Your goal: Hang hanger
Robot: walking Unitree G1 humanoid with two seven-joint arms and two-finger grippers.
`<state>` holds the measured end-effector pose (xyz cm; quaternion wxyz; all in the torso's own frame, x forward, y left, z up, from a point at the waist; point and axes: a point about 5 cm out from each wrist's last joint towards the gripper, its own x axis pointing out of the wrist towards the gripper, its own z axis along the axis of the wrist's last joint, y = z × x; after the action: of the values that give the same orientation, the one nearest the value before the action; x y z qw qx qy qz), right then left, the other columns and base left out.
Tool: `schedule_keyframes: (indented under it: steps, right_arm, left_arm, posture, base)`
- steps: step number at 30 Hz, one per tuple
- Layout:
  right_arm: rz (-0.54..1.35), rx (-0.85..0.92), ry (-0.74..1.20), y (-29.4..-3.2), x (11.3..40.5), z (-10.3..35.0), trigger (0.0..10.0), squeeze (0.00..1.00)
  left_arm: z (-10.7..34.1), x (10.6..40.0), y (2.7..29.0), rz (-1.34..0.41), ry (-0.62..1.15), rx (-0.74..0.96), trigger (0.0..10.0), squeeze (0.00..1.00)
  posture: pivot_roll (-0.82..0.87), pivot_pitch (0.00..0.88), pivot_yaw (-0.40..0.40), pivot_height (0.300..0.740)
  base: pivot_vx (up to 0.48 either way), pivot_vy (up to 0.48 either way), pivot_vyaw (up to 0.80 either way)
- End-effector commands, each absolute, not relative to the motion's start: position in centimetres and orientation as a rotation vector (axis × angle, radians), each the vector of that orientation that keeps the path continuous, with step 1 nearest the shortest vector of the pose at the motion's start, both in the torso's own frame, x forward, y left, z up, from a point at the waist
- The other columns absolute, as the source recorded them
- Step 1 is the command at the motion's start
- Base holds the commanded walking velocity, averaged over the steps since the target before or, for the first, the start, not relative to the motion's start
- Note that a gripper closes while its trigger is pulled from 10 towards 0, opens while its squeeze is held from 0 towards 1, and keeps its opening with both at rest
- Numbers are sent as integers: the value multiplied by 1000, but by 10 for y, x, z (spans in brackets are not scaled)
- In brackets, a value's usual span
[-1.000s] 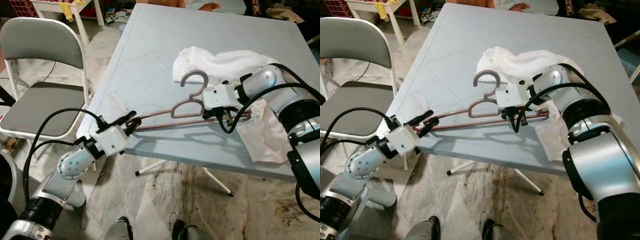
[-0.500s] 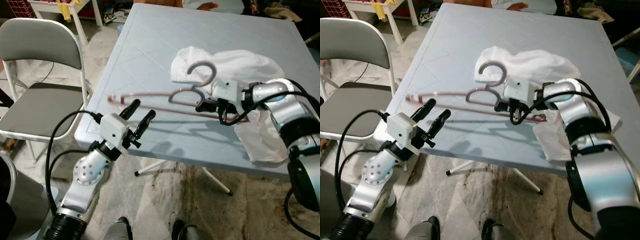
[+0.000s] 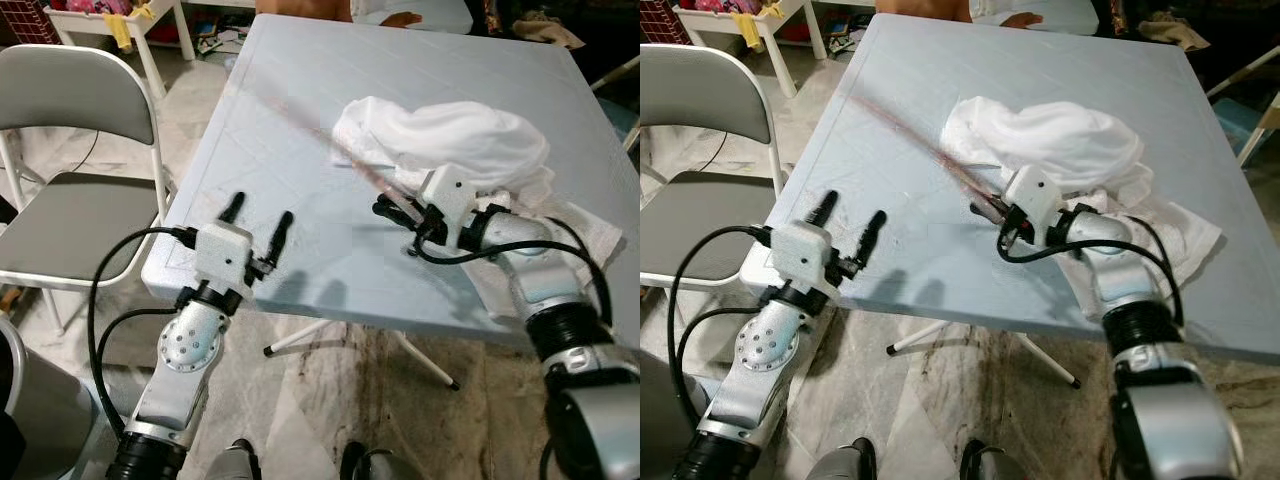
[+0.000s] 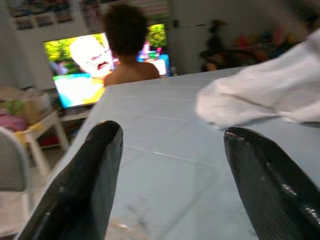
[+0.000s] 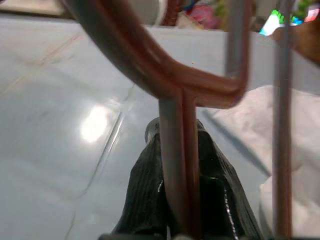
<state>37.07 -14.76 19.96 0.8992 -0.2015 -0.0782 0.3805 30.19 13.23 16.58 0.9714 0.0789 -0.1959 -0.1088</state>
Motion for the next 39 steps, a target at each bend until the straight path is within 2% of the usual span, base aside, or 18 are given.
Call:
schedule_keyframes:
  steps: [1, 7, 13, 14, 15, 16, 17, 18, 19, 20, 28, 39]
  right_arm:
    - [718, -344, -168, -146, 367, 192, 0, 0]
    - [610, -249, -258, -135, 354, 191, 0, 0]
    - [576, -250, -292, -127, 347, 203, 0, 0]
    - [567, -258, -303, -125, 345, 209, 863, 0]
    - [566, -262, -310, -125, 345, 211, 863, 0]
    - [560, -261, -321, -124, 344, 215, 7725, 0]
    - [555, -259, -327, -124, 343, 218, 7725, 0]
    - [550, -254, -334, -123, 342, 220, 9725, 0]
    - [538, -240, -349, -122, 341, 224, 10000, 0]
    - [518, -209, -366, -121, 338, 228, 10000, 0]
    - [467, -156, -350, -115, 327, 219, 10000, 0]
    - [431, -135, -339, -117, 326, 223, 10000, 0]
  left_arm:
    - [161, 303, 136, -169, -370, 161, 10000, 1000]
    - [158, 304, 139, -108, -359, 180, 10000, 1000]
    - [156, 305, 135, -94, -348, 197, 10000, 1000]
    - [158, 307, 133, -89, -354, 203, 10000, 1000]
    - [158, 307, 133, -88, -356, 206, 10000, 1000]
    - [159, 308, 133, -83, -360, 207, 10000, 1000]
    - [160, 309, 132, -79, -362, 207, 10000, 1000]
    - [161, 309, 132, -75, -364, 207, 10000, 1000]
    - [162, 310, 132, -76, -366, 208, 10000, 949]
    - [163, 310, 132, -73, -366, 206, 10000, 0]
    - [165, 312, 129, -66, -343, 187, 10000, 0]
    - [169, 317, 125, -75, -338, 198, 10000, 0]
  posture:
    - [130, 198, -38, 740]
    - [128, 193, -38, 740]
    - [118, 186, -35, 740]
    - [117, 187, -35, 740]
    - [115, 186, -35, 740]
    - [114, 185, -36, 740]
    - [114, 185, -36, 740]
    - [112, 185, -37, 740]
    - [110, 185, -39, 740]
    - [108, 184, -41, 740]
    - [108, 185, -40, 740]
    - [97, 182, -28, 740]
  base:
    - [0, 0, 0]
    - [0, 0, 0]
    - [0, 0, 0]
    - [0, 0, 0]
    - [0, 0, 0]
    - [0, 0, 0]
    - [0, 0, 0]
    - [0, 0, 0]
    - [0, 0, 0]
    - [0, 0, 0]
    - [0, 0, 0]
    - [0, 0, 0]
